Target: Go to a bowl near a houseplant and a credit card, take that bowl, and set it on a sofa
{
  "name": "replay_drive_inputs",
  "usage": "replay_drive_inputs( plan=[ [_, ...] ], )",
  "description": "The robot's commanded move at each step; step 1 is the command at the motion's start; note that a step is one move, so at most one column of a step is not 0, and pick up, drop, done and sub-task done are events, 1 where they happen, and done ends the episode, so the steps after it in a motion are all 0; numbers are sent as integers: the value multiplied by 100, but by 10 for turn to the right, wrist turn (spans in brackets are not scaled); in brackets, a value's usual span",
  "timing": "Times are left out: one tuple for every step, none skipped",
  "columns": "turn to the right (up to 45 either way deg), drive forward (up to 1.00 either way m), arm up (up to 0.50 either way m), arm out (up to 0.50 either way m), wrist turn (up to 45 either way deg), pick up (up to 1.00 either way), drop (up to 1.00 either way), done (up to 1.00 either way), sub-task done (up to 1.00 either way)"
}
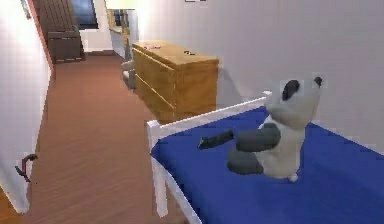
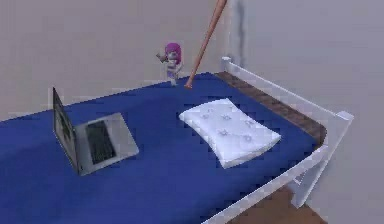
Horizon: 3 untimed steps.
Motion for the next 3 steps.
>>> replay_drive_inputs(
  plan=[
    [-420, 0, 0, 0, 0, 0, 0, 0, 0],
    [0, 85, 0, 0, 0, 0, 0, 0, 0],
    [-240, 0, 0, 0, 0, 0, 0, 0, 0]
  ],
)
